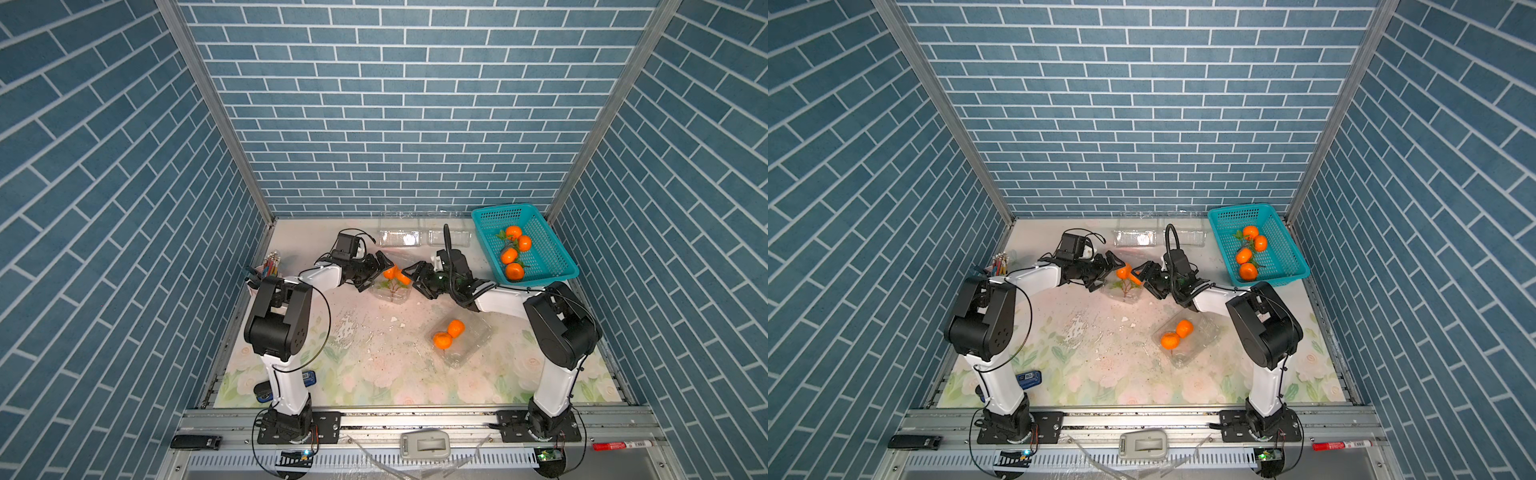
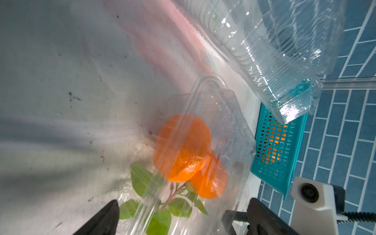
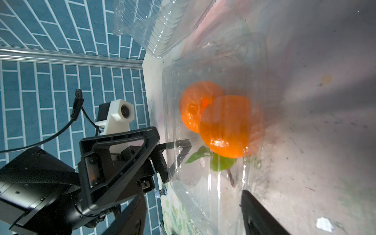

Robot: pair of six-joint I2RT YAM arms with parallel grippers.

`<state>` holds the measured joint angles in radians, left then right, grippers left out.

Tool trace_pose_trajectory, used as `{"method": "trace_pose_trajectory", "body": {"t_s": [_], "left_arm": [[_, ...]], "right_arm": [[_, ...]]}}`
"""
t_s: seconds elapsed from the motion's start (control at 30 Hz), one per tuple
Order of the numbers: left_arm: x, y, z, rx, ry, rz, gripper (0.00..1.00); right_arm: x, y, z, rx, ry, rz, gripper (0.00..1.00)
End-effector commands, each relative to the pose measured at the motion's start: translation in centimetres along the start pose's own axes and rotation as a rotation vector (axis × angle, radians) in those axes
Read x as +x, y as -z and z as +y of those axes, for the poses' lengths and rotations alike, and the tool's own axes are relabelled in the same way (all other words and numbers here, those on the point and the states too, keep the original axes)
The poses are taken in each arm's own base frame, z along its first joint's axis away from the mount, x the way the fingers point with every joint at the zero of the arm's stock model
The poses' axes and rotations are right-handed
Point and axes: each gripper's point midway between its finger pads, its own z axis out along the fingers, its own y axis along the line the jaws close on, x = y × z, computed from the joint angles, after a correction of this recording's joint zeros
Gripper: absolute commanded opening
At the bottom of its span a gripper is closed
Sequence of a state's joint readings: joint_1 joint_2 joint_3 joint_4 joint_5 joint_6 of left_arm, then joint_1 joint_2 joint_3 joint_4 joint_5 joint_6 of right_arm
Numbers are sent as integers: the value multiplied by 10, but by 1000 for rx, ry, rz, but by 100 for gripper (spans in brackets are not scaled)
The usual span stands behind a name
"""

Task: Take oranges out of containers
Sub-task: Open the packing box at the center of the board.

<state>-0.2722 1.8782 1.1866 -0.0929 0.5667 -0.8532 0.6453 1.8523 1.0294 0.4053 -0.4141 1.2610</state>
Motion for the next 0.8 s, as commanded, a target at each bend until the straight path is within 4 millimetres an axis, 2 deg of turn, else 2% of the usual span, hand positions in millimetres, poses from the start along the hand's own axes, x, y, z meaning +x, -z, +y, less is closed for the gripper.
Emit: {"method": "trace_pose_trajectory", "body": {"t_s": [0.0, 0.3, 0.47, 0.77], "left_arm": [[6, -3, 1, 10, 5, 20, 99], [8, -2, 1, 10, 4, 21, 99], [8, -3, 1, 11, 5, 23, 99], [10, -10, -6, 32, 14, 29, 99]], "right_arm": [[8, -1, 5, -30, -27, 16, 73], [7, 0, -1, -28, -46, -1, 73], [8, -3, 4, -42, -39, 12, 73], [14, -9, 12, -92, -68, 42, 58]]}}
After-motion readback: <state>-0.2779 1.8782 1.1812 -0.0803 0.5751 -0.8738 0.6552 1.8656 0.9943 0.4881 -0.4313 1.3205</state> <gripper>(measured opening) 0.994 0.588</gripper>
